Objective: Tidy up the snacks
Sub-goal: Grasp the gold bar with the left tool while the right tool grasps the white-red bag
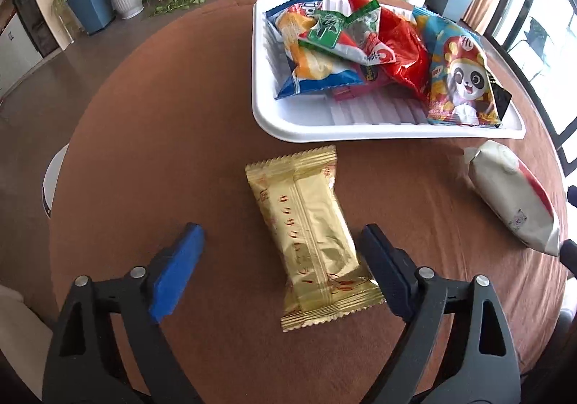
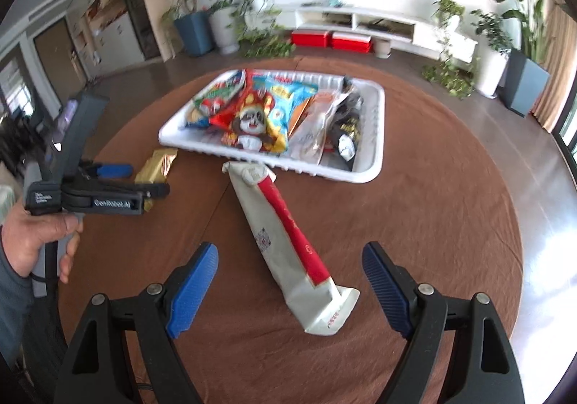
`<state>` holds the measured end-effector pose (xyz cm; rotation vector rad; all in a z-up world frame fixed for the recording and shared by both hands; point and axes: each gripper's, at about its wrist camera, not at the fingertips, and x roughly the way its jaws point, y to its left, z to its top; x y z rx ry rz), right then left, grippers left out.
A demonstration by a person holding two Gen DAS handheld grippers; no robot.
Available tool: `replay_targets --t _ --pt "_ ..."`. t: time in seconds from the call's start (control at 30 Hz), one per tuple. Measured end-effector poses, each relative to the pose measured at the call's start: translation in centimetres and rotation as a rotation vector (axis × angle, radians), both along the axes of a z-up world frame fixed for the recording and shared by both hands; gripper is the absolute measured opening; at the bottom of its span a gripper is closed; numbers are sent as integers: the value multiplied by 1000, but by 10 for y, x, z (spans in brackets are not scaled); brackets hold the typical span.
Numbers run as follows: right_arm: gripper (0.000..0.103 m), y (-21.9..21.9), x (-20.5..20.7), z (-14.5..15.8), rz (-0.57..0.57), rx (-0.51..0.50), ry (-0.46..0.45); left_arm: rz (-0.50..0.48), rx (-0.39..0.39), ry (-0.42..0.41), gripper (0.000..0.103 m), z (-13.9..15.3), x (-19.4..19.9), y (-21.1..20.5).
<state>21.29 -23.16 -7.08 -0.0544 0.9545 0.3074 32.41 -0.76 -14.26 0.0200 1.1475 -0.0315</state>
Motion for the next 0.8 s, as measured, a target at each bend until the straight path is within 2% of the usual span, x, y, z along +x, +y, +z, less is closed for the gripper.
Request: replay_targets --t 0.1,0.37,0.43,0.5,0.6,0.8 --pt "84 4 8 -4 20 -20 15 1 -1 1 75 2 7 4" --pt "78 27 27 -16 98 -101 40 -21 2 -7 68 2 26 17" --pt "78 29 31 -20 100 -110 53 -39 1 -12 60 3 24 17" --pt "76 31 34 -24 101 -118 67 -61 1 -15 45 5 25 17" --pt "70 34 37 -29 106 -135 84 -99 7 -19 34 7 28 13" --pt "61 36 41 -37 106 -162 115 -158 21 -25 29 6 34 5"
